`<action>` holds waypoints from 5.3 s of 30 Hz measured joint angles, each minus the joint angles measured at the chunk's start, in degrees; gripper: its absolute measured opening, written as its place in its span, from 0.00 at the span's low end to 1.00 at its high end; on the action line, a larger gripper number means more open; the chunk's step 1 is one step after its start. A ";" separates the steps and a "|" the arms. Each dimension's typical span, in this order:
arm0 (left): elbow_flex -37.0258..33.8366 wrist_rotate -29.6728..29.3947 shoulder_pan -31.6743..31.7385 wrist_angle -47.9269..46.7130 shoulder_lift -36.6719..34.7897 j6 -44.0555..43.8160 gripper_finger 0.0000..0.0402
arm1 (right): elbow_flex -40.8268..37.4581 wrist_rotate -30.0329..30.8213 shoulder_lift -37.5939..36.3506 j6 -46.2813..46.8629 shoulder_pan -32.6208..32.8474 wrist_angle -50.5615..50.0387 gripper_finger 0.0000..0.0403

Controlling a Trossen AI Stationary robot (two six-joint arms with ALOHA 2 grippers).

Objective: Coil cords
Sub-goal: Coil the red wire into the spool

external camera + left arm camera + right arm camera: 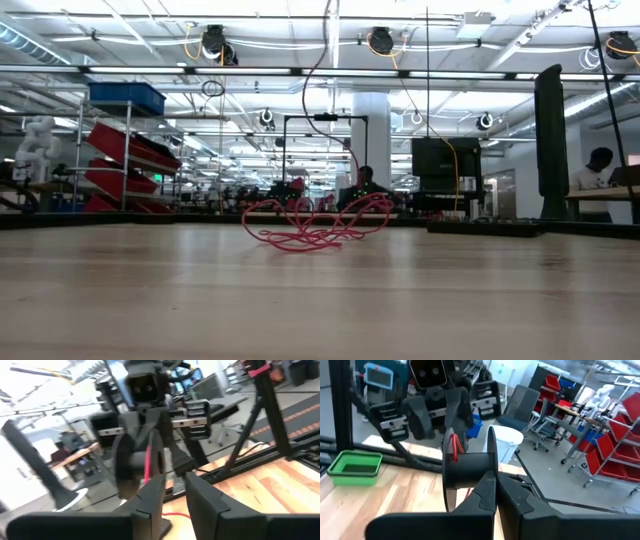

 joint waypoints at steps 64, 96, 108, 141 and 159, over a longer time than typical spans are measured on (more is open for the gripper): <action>-1.40 -16.49 -1.88 22.89 24.04 -17.37 0.12 | -0.01 3.99 0.02 -1.60 0.04 3.34 0.00; 2.66 -7.95 8.80 27.02 24.04 -23.36 0.00 | 0.01 16.13 2.78 4.41 -0.48 9.61 0.00; 4.90 -1.64 8.65 26.92 24.04 -23.36 0.00 | -0.02 24.00 7.58 -0.28 -1.64 12.26 0.00; 4.85 -6.96 5.19 -7.80 6.69 -20.22 0.00 | 0.01 14.93 2.64 1.08 0.17 -6.30 0.00; 4.83 0.09 3.93 -19.51 4.74 -20.34 0.03 | 0.00 2.14 1.28 2.84 -0.28 -6.52 0.00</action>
